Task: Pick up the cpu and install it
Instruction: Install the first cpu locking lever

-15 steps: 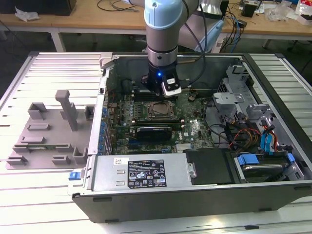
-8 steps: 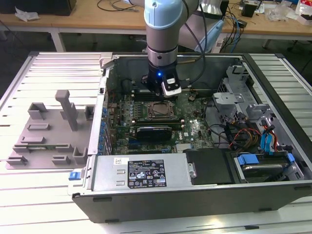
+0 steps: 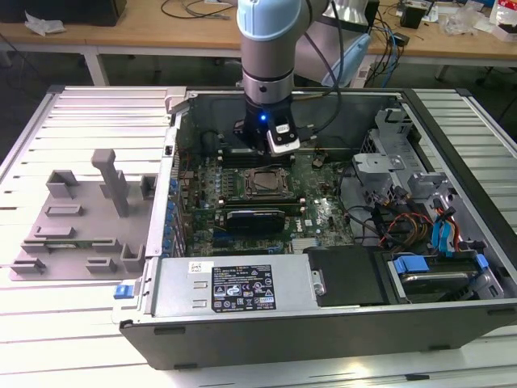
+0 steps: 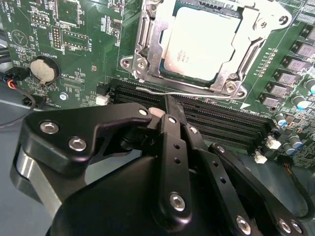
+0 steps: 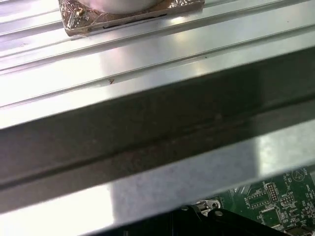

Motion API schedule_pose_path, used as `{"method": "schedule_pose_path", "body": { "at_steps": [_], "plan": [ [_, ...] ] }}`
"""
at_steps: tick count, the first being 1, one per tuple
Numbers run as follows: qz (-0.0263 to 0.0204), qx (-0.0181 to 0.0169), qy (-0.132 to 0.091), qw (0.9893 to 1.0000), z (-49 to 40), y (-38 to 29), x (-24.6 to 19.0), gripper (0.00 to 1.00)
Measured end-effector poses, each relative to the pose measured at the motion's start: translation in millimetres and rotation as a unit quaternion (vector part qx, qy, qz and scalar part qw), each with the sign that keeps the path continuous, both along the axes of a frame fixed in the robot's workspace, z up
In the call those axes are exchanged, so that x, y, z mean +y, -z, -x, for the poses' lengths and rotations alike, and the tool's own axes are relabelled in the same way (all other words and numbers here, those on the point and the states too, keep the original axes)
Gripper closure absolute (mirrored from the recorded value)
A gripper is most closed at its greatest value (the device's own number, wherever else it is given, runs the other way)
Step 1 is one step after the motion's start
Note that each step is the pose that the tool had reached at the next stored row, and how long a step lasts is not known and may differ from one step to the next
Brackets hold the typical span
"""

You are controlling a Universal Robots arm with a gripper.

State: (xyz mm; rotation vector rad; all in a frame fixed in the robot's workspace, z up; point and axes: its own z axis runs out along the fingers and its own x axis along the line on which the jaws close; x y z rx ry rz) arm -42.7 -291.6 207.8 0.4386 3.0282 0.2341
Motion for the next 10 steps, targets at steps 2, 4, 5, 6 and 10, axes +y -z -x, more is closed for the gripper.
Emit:
{"method": "schedule_pose_path", "body": {
  "at_steps": [2, 4, 5, 6, 10],
  "plan": [
    [0.0002, -0.0012, 0.000, 1.0000, 0.3, 0.7, -0.4, 0.89],
    [0.0003, -0.0015, 0.000, 1.0000, 0.5, 0.9, -0.9, 0.89],
    [0.0003, -0.0016, 0.000, 1.0000, 0.6, 0.9, -1.4, 0.89],
    [0.0004, -0.0016, 0.000, 1.0000, 0.7, 0.9, -1.7, 0.89],
    [0.0007, -0.0017, 0.000, 1.0000, 1.0, 0.9, -2.4, 0.89]
  ]
}}
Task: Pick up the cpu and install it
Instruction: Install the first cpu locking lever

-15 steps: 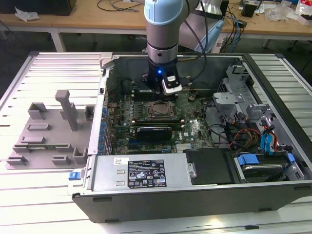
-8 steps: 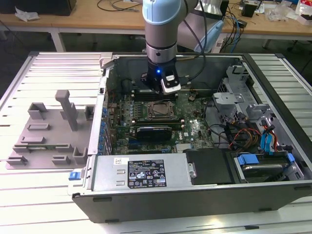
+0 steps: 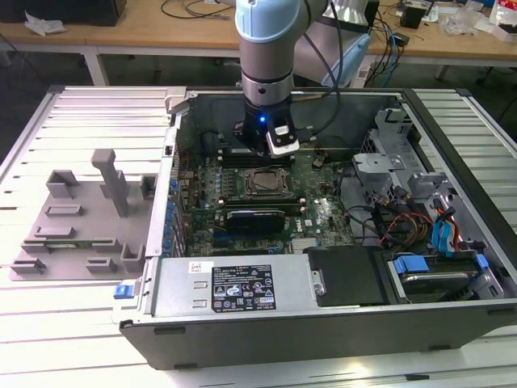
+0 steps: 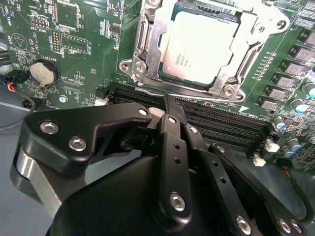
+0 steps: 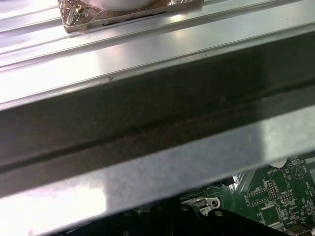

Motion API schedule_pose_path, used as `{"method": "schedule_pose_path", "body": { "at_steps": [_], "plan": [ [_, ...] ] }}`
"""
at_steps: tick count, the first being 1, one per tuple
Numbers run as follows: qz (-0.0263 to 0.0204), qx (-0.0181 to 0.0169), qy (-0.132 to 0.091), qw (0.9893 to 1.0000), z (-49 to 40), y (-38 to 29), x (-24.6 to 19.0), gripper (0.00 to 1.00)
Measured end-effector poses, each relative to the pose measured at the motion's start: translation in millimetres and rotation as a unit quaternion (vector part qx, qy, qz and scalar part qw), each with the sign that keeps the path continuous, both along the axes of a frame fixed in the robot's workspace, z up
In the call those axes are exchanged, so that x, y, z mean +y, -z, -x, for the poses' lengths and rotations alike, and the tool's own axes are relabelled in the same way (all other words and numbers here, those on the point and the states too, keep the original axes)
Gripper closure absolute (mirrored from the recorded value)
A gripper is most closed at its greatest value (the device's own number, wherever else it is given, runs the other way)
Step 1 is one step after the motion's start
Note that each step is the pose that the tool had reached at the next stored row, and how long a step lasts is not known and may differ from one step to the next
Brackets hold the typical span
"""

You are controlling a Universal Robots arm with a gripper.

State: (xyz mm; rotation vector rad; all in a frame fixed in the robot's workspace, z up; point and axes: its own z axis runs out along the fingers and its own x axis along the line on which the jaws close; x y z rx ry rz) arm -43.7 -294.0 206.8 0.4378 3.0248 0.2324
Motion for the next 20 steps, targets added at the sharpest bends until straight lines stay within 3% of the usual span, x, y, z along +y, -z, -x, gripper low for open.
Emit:
{"method": "schedule_pose_path", "body": {
  "at_steps": [3, 6, 10, 13, 20],
  "plan": [
    [0.0007, -0.0012, 0.000, 1.0000, 0.4, 0.6, -0.4, 0.89],
    [0.0012, -0.0075, 0.000, 1.0000, 0.4, 5.6, -0.4, 0.89],
    [0.0023, -0.0086, 0.000, 1.0000, 0.4, 6.4, -0.7, 0.89],
    [0.0021, -0.0088, 0.000, 1.0000, 0.4, -2.2, -0.6, 0.89],
    [0.0023, -0.0141, 0.000, 0.9999, 4.0, -3.0, 0.3, 0.89]
  ]
}}
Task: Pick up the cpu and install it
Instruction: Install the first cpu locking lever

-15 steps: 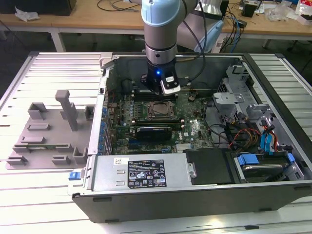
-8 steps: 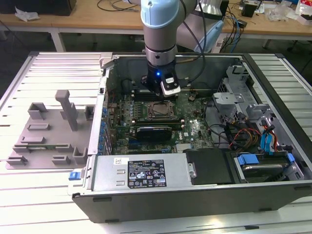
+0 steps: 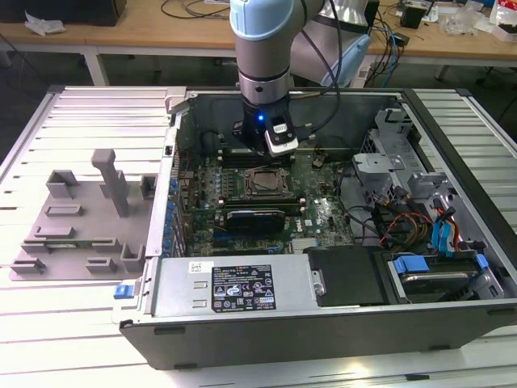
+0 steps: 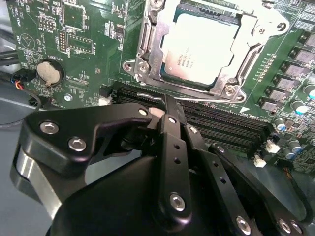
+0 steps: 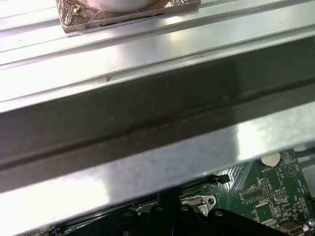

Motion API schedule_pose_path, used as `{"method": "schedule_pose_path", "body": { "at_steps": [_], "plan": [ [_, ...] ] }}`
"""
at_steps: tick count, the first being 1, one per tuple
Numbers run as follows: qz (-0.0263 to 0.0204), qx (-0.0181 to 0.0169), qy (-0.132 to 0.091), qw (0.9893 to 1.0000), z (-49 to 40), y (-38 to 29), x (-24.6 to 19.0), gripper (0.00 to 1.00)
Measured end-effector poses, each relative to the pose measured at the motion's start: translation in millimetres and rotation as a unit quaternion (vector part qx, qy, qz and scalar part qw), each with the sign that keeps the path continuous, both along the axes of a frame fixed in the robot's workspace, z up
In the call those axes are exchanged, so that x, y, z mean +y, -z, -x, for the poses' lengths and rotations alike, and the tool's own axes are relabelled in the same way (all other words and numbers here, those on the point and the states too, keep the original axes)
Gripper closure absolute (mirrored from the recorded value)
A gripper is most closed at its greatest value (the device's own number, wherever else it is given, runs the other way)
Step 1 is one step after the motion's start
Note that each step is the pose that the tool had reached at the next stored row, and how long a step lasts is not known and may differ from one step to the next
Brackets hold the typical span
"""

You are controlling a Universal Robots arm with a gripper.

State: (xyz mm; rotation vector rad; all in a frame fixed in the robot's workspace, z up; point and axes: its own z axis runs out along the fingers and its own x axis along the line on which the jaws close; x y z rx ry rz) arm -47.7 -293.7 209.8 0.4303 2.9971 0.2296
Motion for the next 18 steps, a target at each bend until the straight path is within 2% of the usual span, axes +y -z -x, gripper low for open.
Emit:
{"method": "schedule_pose_path", "body": {
  "at_steps": [4, 9, 13, 18],
  "plan": [
    [0.0000, -0.0039, 0.000, 1.0000, 3.5, 0.2, 0.6, 0.89],
    [0.0012, -0.0117, 0.000, 0.9999, 6.3, 5.9, 0.6, 0.89],
    [0.0021, -0.0140, 0.000, 0.9999, 6.9, 9.0, 0.5, 0.89],
    [0.0037, -0.0147, 0.000, 0.9999, 7.5, 10.7, -0.1, 0.89]
  ]
}}
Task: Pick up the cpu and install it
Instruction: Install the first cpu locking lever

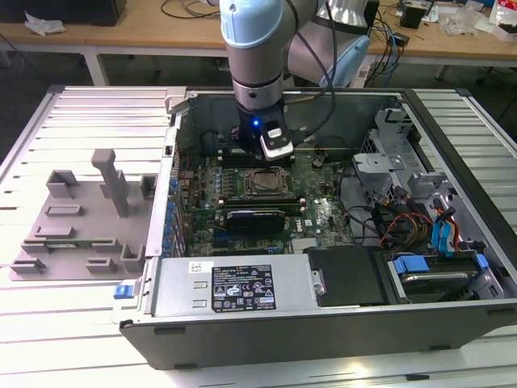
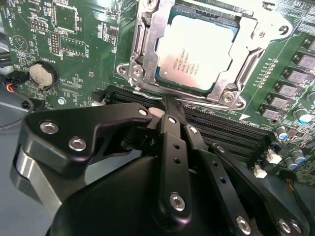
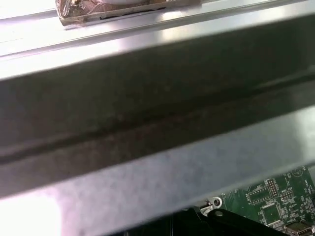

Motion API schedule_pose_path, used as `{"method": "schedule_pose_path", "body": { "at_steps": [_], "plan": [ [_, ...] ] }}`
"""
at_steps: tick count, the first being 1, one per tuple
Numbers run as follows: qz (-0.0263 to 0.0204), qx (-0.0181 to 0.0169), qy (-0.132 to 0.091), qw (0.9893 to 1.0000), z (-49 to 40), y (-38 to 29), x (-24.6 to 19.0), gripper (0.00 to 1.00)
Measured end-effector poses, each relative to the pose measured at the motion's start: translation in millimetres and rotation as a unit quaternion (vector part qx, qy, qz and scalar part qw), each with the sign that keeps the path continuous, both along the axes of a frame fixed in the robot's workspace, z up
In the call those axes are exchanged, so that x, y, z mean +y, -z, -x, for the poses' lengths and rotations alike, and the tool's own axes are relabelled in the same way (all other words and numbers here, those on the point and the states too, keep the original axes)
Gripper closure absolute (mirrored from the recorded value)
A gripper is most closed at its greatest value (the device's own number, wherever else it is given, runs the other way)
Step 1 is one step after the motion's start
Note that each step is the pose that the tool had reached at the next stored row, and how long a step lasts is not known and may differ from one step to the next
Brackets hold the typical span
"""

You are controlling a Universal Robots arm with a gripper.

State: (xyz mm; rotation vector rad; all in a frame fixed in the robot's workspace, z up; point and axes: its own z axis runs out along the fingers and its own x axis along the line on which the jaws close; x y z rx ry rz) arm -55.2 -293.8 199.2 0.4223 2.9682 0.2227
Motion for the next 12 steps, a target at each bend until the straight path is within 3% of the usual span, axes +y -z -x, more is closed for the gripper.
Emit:
{"method": "schedule_pose_path", "body": {
  "at_steps": [3, 7, 8, 10, 11, 12],
  "plan": [
    [0.0011, -0.0003, 0.000, 1.0000, 0.4, 0.0, -0.2, 0.89],
    [0.0009, -0.0026, 0.000, 1.0000, 0.6, -8.2, -0.2, 0.89],
    [0.0011, -0.0088, 0.000, 1.0000, 1.7, -8.3, -0.2, 0.89],
    [0.0018, -0.0272, 0.000, 0.9996, 4.0, -8.3, -0.2, 0.89],
    [0.0019, -0.0394, 0.000, 0.9992, 6.3, -8.0, -0.2, 0.89],
    [0.0020, -0.0430, 0.000, 0.9991, 7.2, -7.6, -0.2, 0.89]
  ]
}}
